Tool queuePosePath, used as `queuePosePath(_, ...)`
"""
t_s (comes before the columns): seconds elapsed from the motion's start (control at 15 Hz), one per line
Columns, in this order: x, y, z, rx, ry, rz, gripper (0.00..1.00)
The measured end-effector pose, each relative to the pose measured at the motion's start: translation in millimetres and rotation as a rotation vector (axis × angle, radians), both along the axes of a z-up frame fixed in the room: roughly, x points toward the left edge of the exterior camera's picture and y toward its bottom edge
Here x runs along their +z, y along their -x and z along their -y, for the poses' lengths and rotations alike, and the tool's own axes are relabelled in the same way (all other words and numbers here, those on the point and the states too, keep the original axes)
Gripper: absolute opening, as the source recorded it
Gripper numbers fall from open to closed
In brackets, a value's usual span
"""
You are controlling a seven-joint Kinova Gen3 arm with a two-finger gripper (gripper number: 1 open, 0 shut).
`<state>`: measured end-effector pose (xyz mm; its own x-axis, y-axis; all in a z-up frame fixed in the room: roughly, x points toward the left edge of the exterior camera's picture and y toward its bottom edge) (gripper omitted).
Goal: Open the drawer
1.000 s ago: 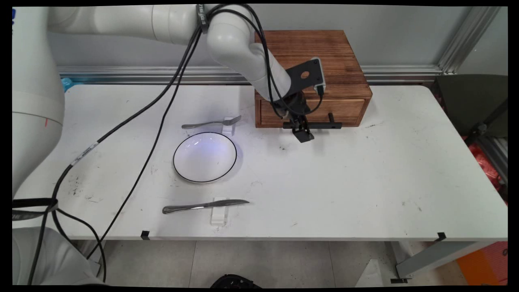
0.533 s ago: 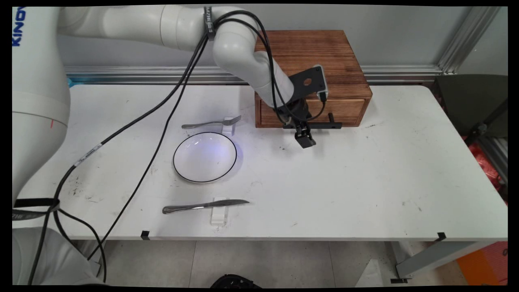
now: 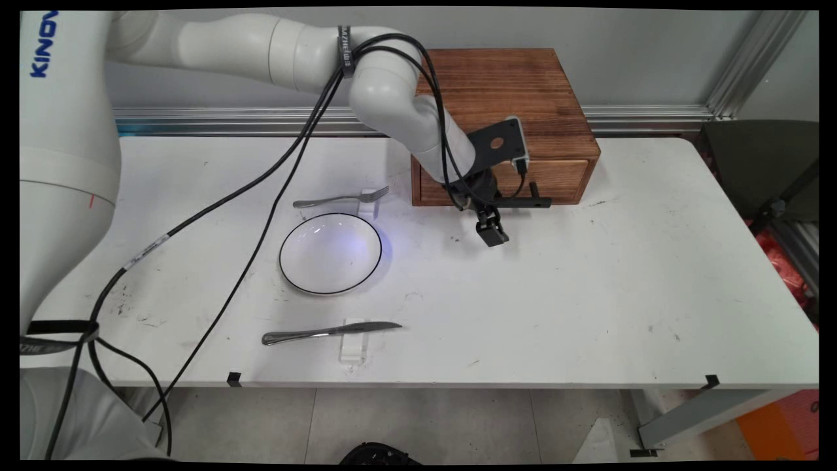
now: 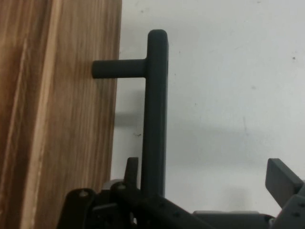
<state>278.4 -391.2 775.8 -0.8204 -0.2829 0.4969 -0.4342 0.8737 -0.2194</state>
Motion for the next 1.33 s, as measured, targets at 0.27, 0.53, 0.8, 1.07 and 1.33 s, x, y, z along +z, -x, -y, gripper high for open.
queuePosePath(0.27, -5.7, 1.8, -1.4, 0.003, -0.007, -0.001, 1.00)
queuePosePath(0.53, -9.2, 5.0, -7.0, 0.004, -0.015, -0.004, 1.00)
queuePosePath(0.8, -11.0, 7.3, -14.3, 0.007, -0.022, -0.006, 1.00)
queuePosePath(1.07, -11.7, 11.9, -23.6, 0.007, -0.028, -0.011, 1.00)
queuePosePath(1.33, -10.9, 17.1, -33.7, 0.008, -0.032, -0.017, 1.00)
